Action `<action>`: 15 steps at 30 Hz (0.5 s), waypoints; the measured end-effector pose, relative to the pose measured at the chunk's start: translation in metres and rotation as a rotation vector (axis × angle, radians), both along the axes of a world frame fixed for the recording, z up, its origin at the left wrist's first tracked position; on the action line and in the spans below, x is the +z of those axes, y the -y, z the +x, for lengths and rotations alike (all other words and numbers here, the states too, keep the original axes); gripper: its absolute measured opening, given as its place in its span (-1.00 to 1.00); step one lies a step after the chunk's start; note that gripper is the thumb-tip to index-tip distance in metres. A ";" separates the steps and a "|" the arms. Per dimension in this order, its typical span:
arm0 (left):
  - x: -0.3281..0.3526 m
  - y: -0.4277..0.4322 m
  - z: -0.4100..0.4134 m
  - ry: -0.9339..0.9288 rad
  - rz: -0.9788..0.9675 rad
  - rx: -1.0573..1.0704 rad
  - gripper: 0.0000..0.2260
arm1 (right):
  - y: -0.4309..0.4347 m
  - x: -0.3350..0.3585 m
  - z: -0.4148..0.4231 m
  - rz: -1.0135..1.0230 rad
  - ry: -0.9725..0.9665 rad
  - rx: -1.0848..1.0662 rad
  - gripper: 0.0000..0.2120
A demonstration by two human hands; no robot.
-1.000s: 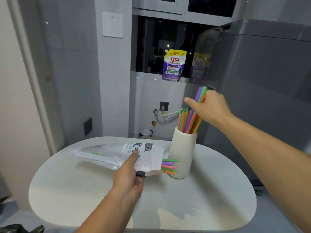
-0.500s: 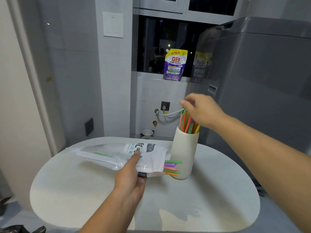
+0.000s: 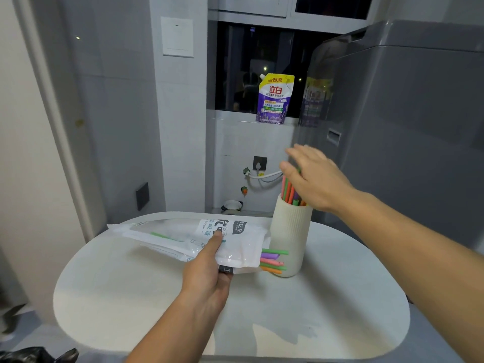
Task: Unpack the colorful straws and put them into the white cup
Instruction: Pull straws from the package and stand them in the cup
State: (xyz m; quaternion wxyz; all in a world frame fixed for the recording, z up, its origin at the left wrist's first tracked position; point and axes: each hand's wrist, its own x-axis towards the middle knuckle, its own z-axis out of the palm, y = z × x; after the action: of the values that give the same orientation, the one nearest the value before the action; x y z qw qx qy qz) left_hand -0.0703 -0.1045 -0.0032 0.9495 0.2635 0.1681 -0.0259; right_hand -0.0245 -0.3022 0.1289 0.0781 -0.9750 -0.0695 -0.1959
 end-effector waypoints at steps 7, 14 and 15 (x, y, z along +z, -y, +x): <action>0.005 -0.003 0.001 0.059 0.072 0.020 -0.63 | -0.029 -0.021 -0.052 0.602 0.410 -0.001 -0.63; 0.011 -0.006 -0.004 0.129 0.196 0.072 -0.74 | -0.055 -0.094 -0.088 1.221 -0.365 -0.143 -0.59; 0.012 -0.007 -0.004 0.128 0.214 0.081 -0.75 | -0.055 -0.099 -0.090 1.266 -0.380 -0.095 -0.63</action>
State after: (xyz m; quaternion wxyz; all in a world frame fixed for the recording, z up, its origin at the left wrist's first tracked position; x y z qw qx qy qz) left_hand -0.0739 -0.0979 0.0084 0.9251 0.3574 0.1194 0.0474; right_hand -0.1147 -0.2473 0.0302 0.6383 -0.7604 0.1169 -0.0269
